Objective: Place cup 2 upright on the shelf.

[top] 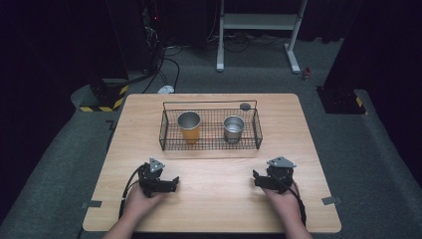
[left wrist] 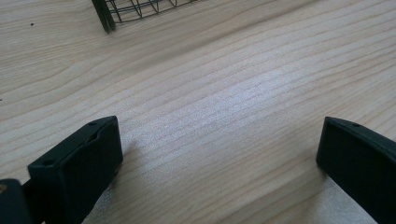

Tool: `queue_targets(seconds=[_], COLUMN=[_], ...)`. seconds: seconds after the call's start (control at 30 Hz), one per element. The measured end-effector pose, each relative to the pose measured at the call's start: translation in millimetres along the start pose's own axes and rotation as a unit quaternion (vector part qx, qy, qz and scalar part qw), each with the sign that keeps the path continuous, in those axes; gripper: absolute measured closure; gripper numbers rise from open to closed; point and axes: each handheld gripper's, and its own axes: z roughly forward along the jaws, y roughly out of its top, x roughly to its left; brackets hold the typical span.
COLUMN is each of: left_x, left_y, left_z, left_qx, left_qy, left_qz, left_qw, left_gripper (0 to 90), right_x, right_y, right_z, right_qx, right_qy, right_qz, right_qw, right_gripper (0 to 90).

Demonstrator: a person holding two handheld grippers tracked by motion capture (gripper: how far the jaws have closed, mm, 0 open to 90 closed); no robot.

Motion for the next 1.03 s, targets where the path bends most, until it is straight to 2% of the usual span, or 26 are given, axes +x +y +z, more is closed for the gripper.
queue_targets(seconds=[0.13,0.37,0.4,0.5,1.03], left_x=[-0.1,0.1,0.0,0.1,0.6], left_y=[-0.1,0.3,0.4,0.5,0.3], left_z=[0.1,0.6,0.7,0.8,0.3], left_qx=[0.0,-0.001,-0.001,-0.001,-0.002], left_qy=[0.0,0.0,0.0,-0.001,-0.002], left_qz=[-0.001,0.002,0.001,0.001,0.004], left_qw=[1.0,1.0,1.0,1.0,1.0], left_gripper=[0.7,0.7,0.8,0.8,1.5], right_x=[-5.1,-3.9,-4.0,-0.8,0.7], right_y=[-12.2,-15.9,-15.8,-13.8,-12.3], right_z=[-0.8,-4.2,-4.0,-2.1,-0.2], right_qx=[0.022,0.026,0.027,0.028,0.026], right_qy=[-0.002,0.002,0.0,-0.013,-0.015], right_qz=[0.003,0.018,0.017,0.034,0.033], right_qw=[0.9998,0.9995,0.9995,0.9989,0.999], right_gripper=[10.6,10.6,10.4,10.2,10.1])
